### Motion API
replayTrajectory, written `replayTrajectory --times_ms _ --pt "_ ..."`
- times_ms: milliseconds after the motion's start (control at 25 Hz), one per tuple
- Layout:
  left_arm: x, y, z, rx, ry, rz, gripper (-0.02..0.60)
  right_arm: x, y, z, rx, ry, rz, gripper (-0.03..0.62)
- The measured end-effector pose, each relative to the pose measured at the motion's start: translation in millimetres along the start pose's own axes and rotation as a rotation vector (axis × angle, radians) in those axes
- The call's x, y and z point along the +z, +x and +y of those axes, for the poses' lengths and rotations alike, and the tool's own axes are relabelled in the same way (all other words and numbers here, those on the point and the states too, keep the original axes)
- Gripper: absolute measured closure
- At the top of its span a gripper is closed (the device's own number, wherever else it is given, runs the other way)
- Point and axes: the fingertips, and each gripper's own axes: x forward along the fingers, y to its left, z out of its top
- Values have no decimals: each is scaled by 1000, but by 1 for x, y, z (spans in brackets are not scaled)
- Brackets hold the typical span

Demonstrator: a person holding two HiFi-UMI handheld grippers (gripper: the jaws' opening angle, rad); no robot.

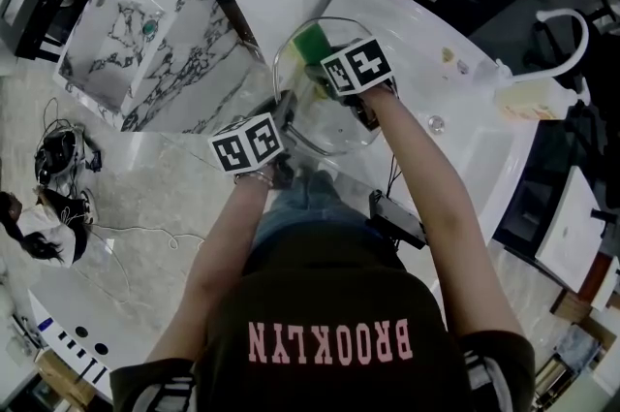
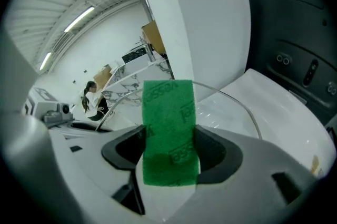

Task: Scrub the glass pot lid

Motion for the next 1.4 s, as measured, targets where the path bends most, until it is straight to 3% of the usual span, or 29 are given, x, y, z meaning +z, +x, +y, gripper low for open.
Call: replayTrajectory --times_ms 240,520,760,880,1240,1400 --pt "-2 1 -2 -5 1 0 546 0 -1 -32 17 202 -43 315" --pt "2 4 -4 -4 -15 -11 546 -2 -2 -41 11 284 -47 314" --pt "7 0 0 32 -8 -35 548 -27 -10 -78 -88 386 -10 314" --pt "6 0 1 20 -14 -34 548 -38 -13 -92 -63 457 -22 313" --pt "19 4 1 47 28 -43 548 -60 -18 -103 -78 434 17 313" --pt "23 9 -1 25 44 -36 548 -79 -23 -108 -94 428 41 313"
